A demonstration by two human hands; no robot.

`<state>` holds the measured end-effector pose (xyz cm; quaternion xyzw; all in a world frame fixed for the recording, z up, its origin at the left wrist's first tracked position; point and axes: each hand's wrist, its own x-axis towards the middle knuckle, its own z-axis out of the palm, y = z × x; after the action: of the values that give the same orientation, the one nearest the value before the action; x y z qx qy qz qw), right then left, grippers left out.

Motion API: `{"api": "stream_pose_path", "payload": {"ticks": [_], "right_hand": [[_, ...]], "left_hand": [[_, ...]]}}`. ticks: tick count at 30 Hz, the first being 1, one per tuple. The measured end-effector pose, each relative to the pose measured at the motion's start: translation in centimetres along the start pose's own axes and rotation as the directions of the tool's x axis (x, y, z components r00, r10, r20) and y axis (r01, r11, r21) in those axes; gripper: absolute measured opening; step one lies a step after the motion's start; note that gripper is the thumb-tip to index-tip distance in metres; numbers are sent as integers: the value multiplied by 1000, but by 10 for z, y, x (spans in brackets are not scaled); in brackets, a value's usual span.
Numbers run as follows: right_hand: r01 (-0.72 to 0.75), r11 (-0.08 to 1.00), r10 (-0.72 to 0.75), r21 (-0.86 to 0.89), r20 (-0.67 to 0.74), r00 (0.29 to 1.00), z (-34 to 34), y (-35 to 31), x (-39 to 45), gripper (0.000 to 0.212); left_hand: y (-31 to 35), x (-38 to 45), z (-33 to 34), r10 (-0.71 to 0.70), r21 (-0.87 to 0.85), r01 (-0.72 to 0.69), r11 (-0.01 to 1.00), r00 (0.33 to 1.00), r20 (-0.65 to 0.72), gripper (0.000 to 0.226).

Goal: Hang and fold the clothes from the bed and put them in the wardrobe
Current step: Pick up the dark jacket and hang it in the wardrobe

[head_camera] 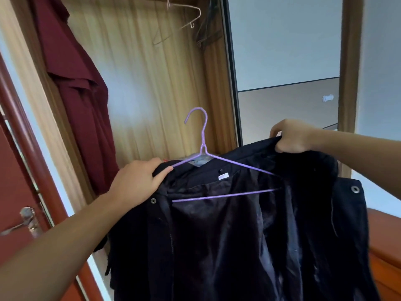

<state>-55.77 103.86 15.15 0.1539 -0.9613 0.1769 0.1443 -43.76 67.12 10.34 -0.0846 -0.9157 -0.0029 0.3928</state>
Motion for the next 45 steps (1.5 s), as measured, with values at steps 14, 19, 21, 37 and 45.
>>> {"api": "stream_pose_path", "payload": {"ticks": [14,19,21,37,45], "right_hand": [[-76,950,-70,302,444,893,-23,-59,-40,64],[250,946,-206,-205,215,955,-8,-72,-42,41],[370,926,-357,-70,153,922,11,-84,-44,36],[-3,780,-286,626,361,888,52,-125,-75,19],[-100,706,-203,701,336,920,39,-115,-84,18]], "left_hand": [[32,10,0,-174,-200,166,966,985,-21,43],[33,7,-3,-147,-189,144,971,989,-2,53],[32,4,-5,-130,-172,130,976,991,14,58],[-1,-2,-30,-72,117,40,992,953,293,53],[10,-9,-31,72,36,-90,995,938,340,35]]}}
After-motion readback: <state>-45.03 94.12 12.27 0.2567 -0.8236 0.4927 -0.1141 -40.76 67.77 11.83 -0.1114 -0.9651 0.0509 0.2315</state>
